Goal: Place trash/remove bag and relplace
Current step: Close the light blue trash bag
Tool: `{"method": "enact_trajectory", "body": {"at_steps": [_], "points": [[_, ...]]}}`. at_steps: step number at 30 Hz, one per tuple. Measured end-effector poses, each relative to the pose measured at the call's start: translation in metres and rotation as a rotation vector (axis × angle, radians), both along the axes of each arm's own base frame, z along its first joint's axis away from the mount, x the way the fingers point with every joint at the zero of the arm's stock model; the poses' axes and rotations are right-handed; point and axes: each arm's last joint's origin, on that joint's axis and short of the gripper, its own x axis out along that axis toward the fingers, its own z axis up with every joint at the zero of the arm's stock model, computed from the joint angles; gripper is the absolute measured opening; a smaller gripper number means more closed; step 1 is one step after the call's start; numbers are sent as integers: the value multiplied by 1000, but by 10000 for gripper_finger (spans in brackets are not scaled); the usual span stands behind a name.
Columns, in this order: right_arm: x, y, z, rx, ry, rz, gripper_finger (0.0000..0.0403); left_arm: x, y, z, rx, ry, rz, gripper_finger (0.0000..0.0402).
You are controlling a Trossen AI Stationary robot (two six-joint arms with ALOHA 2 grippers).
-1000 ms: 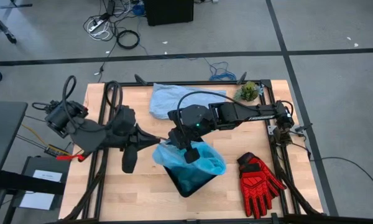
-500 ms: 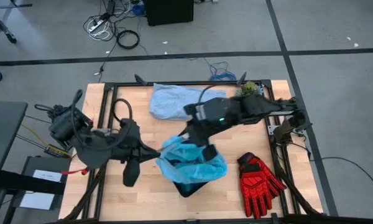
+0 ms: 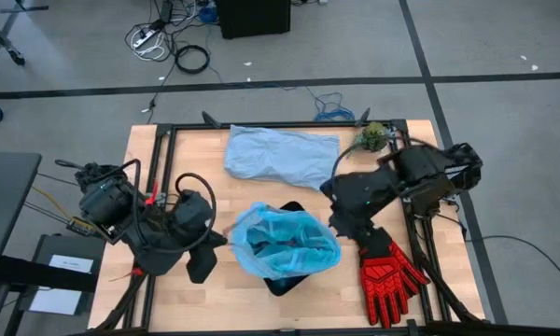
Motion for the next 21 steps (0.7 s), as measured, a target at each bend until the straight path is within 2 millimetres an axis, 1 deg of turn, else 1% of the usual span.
{"method": "enact_trajectory", "body": {"at_steps": [2,5,9,15,19,21], "points": [[2,1,-10,4,12,-5,98,0,0,0,-13,-4,11,0],[3,2,-20,30,-16,-22,96,1,-1,1,-23,-19,11,0],[4,-3,-32,71,-57,-83,96,3,-2,4,-26,-60,24,0],[-16,-17,-27,131,-149,-204,96,4,0,6,10,-104,64,0],[-33,-24,-27,175,-152,-275,96,4,2,7,53,-136,98,0],[-41,-27,-31,200,-143,-314,96,4,2,9,75,-156,96,0]]}}
